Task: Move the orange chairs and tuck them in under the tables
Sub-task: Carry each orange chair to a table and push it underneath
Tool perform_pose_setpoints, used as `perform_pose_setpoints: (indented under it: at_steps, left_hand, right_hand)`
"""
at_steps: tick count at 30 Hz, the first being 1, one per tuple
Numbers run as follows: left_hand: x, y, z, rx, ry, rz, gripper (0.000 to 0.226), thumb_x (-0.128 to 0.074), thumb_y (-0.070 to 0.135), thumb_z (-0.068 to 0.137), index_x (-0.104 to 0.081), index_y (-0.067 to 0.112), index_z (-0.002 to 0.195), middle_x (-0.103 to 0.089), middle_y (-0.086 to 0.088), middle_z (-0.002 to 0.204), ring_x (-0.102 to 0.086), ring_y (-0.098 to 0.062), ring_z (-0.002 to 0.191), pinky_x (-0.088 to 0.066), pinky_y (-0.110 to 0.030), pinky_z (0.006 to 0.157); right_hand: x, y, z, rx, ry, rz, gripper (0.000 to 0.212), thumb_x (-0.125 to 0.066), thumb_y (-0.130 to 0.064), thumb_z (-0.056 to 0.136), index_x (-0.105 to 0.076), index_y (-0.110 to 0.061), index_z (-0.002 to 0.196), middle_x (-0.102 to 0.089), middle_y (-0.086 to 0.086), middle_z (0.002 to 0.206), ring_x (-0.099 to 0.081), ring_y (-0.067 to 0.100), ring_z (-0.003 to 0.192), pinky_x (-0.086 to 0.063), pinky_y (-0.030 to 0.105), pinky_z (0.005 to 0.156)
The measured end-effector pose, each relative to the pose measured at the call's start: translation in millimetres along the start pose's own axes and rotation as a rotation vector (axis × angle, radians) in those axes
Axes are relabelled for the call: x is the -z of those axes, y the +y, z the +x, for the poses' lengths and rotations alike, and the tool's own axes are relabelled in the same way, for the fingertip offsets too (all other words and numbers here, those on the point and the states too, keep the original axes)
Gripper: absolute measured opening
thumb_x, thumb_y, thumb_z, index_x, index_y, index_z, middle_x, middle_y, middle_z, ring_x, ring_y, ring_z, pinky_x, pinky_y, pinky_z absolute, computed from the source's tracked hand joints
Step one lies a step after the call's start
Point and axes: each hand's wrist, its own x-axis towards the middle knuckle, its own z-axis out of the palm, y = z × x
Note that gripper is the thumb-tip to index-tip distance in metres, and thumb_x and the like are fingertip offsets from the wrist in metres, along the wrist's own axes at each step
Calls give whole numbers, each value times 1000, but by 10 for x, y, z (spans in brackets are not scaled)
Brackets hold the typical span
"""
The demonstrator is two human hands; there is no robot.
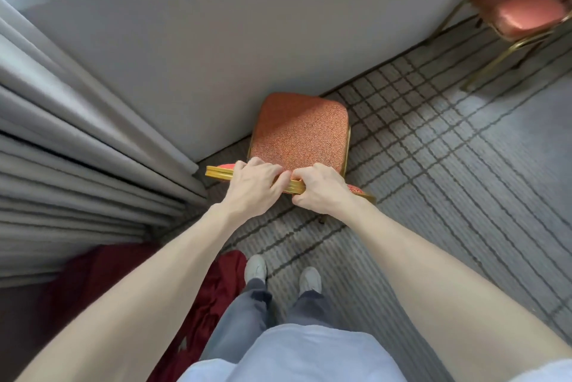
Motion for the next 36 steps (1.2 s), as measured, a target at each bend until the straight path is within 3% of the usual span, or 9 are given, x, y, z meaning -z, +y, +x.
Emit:
perform_pose_setpoints:
  at_steps: [6,11,14,18,22,26,29,36]
  left_hand:
    - [27,-44,70,-156,2,21,48,-18,44,98,-45,23,63,-53,8,67,-52,-16,77,-26,-37,73]
    - [474,-75,181,-202,102,-16,49,-32,36,99,-43,17,55,-55,2,59,-50,-20,62,-32,-38,74]
    - [922,15,450,-198,154,-20,56,-20,43,98,-46,14,58,-52,3,53,-44,-17,51,-37,-40,77]
    - [1154,136,693,-176,190,-106,65,-24,47,101,-48,12,51,-54,-1,52,-51,-20,56,-35,-38,75]
    - [1227,178,949,-123,211,-105,63,-30,46,101,-56,10,56,-53,-2,52,-55,-25,58,-37,-34,60]
    - [1332,212,1324,-174,202,-127,63,-30,49,99,-53,12,54,-54,-2,49,-54,-20,52,-37,-33,56]
    - [1369,283,1598,-230,232,-99,64,-29,49,100,-46,12,50,-51,-2,48,-52,-20,52,-35,-33,54]
    - [1599,674,2734,-143,189,-79,65,-28,49,100,-54,7,59,-59,-5,59,-57,-28,69,-38,-35,64]
  right_hand:
    - [45,-163,-121,-58,-36,18,26,-58,-39,69,-58,-26,92,-66,7,99,-58,30,101,-45,38,88]
    - [510,-478,-189,-77,-45,69,22,-57,-47,71,-51,-27,75,-63,-7,81,-63,24,81,-46,34,68]
    - [981,-608,-98,-111,27,21,29,-58,-51,72,-51,-23,77,-59,-8,76,-58,21,75,-42,31,65]
    - [1215,-617,60,-164,196,-69,27,-62,-47,78,-55,-22,84,-52,-9,72,-58,23,80,-40,31,68]
    - [1256,-520,248,-166,346,3,31,-59,-52,82,-64,-22,87,-68,-2,80,-66,28,86,-46,35,68]
    - [1366,-370,460,-135,506,7,29,-60,-48,86,-66,-20,89,-73,7,87,-66,32,85,-43,35,70]
    - [1536,-179,655,-80,537,15,26,-58,-45,85,-64,-19,82,-73,7,83,-67,32,83,-40,32,66]
    - [2273,508,1426,-24,461,115,31,-54,-55,81,-58,-25,77,-70,1,83,-65,29,83,-42,32,63]
